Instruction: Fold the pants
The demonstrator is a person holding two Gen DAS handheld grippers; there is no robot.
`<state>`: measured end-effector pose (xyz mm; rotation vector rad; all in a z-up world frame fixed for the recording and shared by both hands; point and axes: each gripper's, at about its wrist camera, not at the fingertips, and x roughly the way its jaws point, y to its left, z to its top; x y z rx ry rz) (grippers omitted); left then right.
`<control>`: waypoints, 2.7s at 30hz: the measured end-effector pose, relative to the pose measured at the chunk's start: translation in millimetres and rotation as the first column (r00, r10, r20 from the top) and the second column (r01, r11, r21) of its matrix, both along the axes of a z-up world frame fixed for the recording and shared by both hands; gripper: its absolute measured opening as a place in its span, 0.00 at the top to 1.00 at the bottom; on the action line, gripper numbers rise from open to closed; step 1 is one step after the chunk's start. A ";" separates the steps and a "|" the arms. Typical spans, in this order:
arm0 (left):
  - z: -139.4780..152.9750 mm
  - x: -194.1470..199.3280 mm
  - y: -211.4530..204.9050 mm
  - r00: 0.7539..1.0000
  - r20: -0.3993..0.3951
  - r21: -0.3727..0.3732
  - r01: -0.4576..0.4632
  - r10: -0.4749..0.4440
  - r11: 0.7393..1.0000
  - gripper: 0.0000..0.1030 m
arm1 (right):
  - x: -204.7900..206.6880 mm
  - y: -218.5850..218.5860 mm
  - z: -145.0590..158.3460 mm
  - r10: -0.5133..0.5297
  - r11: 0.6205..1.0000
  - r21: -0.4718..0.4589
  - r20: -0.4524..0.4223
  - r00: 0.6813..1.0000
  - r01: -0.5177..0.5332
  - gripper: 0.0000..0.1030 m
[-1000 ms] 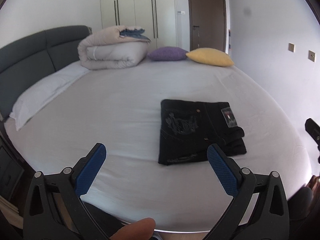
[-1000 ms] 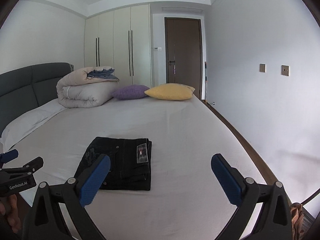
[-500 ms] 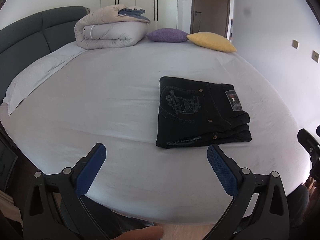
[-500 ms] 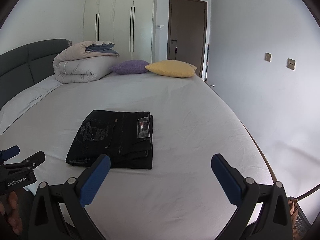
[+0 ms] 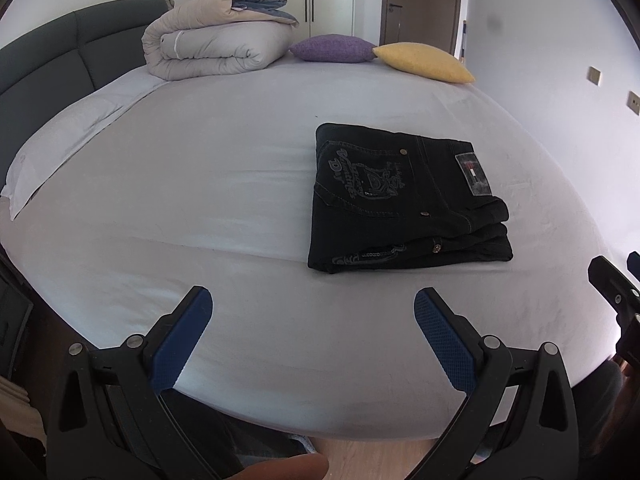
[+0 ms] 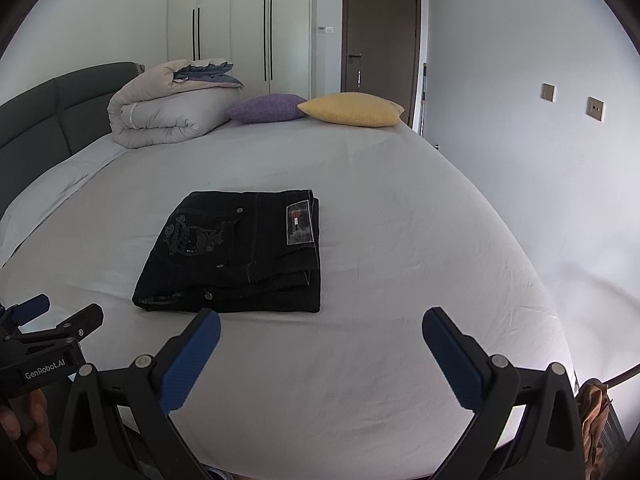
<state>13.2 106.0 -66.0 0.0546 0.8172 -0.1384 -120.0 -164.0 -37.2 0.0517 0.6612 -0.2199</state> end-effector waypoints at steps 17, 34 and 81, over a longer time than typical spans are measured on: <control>-19.0 4.4 -5.3 0.999 -0.034 0.013 0.008 -0.008 1.000 0.00 | 8.3 -3.4 -21.4 0.000 0.999 0.035 -0.097 0.995 0.004 0.00; -26.9 5.1 -5.1 0.999 -0.051 0.011 0.006 -0.006 1.000 0.00 | 12.3 -6.8 -31.6 -0.015 0.998 0.057 -0.144 0.989 0.024 0.00; -28.6 5.2 -5.1 0.998 -0.058 0.011 0.008 -0.007 1.000 0.00 | 10.9 -4.3 -31.9 -0.013 0.998 0.054 -0.143 0.990 0.021 0.00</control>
